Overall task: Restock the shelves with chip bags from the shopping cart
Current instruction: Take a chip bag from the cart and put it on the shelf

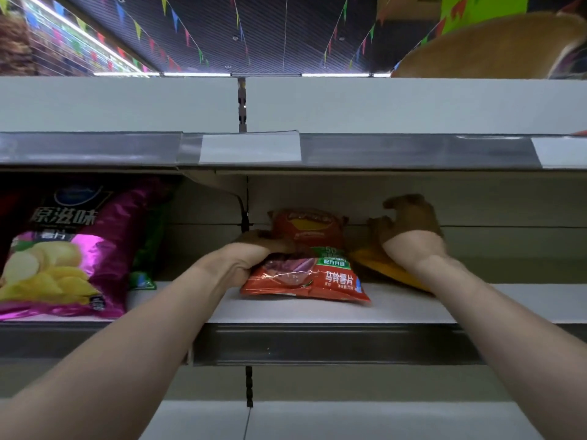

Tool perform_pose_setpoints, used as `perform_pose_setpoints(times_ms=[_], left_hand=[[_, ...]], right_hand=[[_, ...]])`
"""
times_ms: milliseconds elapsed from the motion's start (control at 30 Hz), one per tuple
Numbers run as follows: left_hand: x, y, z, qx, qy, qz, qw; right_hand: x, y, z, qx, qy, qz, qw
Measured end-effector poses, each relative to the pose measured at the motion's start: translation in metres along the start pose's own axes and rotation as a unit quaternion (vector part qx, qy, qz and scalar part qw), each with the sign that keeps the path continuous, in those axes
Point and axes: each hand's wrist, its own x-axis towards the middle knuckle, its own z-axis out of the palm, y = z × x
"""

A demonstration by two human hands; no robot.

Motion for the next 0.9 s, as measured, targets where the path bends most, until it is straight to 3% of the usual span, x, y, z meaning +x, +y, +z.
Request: perform_pose_setpoints(times_ms=[67,133,167,233,267,333,467,533,600,800,900], left_hand=[[0.002,-0.004,-0.001,-0.027,0.015,0.048,0.998],[0.004,-0.006,-0.003,-0.053,0.033,0.096,0.993],[0.006,-0.008,-0.006,-0.069,0.042,0.113,0.990],[0.007,-0.008,-0.013,-0.088,0.049,0.130,0.986],[0.005,-0.008,-0.018,-0.090,0.049,0.128,0.986],[-0.001,-0.004,-0.024,-0.085,0.031,0.097,0.991],[-0.001,0.007,-0.023,-0.061,0.051,-0.008,0.997],[0.009,0.011,-0.016,-0.041,0.081,0.016,0.996],[0.029,0.009,-0.010,-0.030,0.132,0.059,0.989],[0.071,-0.012,0.000,-0.014,0.201,0.153,0.967],[0.080,-0.023,-0.006,0.005,0.199,0.132,0.971]], right_hand=[[-0.011,-0.034,0.007,0.054,-0.027,-0.047,0.997],[-0.019,-0.056,0.022,0.099,-0.142,0.028,0.984],[-0.023,-0.062,0.030,0.138,-0.209,0.102,0.963],[-0.028,-0.064,0.043,0.265,-0.308,0.224,0.886],[-0.029,-0.065,0.047,0.311,-0.323,0.250,0.858],[-0.031,-0.064,0.054,0.360,-0.318,0.266,0.836],[-0.025,-0.071,0.068,0.379,-0.276,0.251,0.847],[-0.019,-0.077,0.070,0.352,-0.215,0.216,0.885],[-0.002,-0.075,0.077,0.346,-0.189,0.204,0.896],[0.017,-0.065,0.091,0.380,-0.244,0.174,0.875],[0.014,-0.051,0.097,0.383,-0.324,0.161,0.850]])
